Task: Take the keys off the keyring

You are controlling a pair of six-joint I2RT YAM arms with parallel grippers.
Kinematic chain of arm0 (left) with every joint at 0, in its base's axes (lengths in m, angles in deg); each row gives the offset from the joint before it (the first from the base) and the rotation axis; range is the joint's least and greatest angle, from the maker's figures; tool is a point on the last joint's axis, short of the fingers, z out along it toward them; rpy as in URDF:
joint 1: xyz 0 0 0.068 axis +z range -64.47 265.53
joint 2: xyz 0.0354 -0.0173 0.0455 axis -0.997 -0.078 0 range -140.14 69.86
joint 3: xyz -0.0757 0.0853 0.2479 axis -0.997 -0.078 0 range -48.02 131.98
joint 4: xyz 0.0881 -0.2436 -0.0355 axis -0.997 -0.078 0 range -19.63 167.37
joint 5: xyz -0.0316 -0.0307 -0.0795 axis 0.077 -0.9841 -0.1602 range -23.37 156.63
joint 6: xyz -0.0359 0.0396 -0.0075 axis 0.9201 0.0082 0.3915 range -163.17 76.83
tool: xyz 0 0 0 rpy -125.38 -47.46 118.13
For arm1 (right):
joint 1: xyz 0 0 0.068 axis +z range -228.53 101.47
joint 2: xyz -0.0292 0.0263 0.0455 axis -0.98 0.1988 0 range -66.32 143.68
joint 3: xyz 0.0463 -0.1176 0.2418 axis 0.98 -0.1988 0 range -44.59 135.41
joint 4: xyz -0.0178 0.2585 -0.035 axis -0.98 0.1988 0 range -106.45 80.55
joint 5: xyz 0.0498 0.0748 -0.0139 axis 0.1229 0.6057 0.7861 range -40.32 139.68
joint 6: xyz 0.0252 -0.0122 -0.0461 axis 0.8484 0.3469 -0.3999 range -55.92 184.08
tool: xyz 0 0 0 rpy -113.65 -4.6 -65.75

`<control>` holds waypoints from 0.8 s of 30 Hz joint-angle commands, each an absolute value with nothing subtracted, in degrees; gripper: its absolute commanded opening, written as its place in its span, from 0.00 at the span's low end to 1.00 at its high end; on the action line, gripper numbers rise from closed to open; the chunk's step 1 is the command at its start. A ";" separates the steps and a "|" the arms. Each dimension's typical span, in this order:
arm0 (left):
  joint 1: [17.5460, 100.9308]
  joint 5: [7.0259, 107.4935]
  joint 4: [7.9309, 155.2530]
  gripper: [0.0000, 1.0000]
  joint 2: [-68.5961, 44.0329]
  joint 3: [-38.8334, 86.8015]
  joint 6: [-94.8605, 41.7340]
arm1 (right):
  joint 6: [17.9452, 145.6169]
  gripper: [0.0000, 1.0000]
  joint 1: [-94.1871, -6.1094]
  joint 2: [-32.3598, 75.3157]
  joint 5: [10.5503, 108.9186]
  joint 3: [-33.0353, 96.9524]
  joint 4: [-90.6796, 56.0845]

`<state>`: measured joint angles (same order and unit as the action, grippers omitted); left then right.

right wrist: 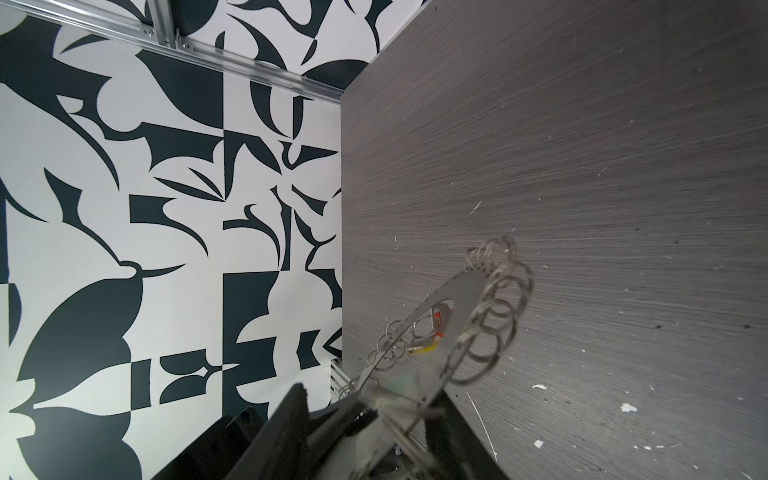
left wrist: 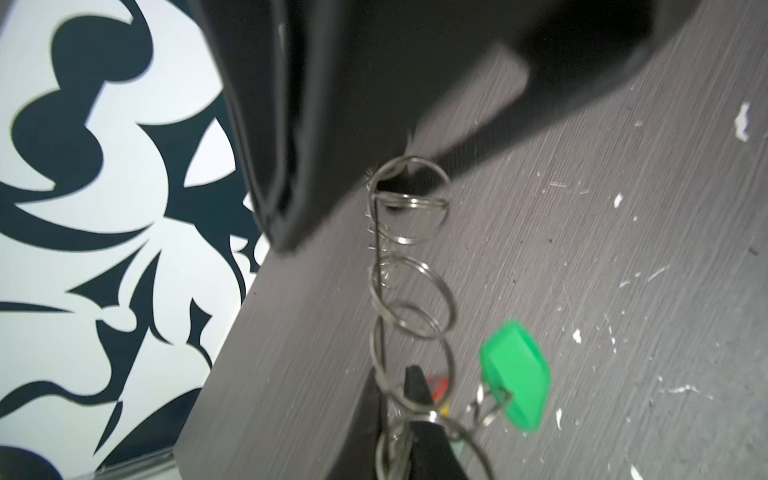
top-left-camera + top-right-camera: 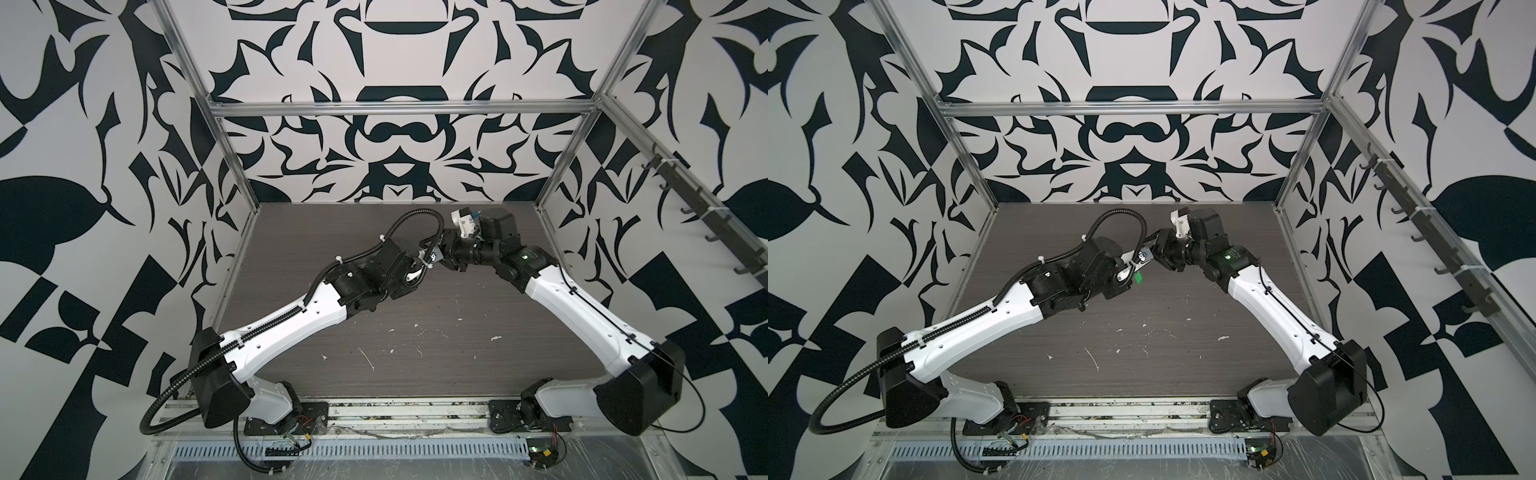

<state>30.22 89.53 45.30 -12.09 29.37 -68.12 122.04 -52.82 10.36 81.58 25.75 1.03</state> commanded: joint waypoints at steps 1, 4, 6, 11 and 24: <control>31.10 87.99 39.48 0.00 -12.35 29.08 -66.34 | 119.45 0.51 -53.44 8.19 83.14 29.17 -0.78; 31.75 87.11 38.81 0.00 -12.40 29.71 -65.30 | 119.45 0.52 -53.81 7.56 82.85 28.50 0.24; 32.59 85.58 37.95 0.00 -12.47 30.58 -64.04 | 119.24 0.50 -54.13 6.74 82.21 27.75 0.81; 33.75 82.81 36.10 0.00 -12.49 32.27 -62.23 | 117.47 0.47 -54.44 4.40 79.52 25.51 1.95; 40.00 68.66 26.76 0.00 -16.01 41.71 -53.81 | 99.78 0.30 -46.45 -5.14 66.92 21.20 11.94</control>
<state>38.22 74.71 31.13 -14.71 37.91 -57.72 107.63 -51.20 -3.58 71.22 20.70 10.08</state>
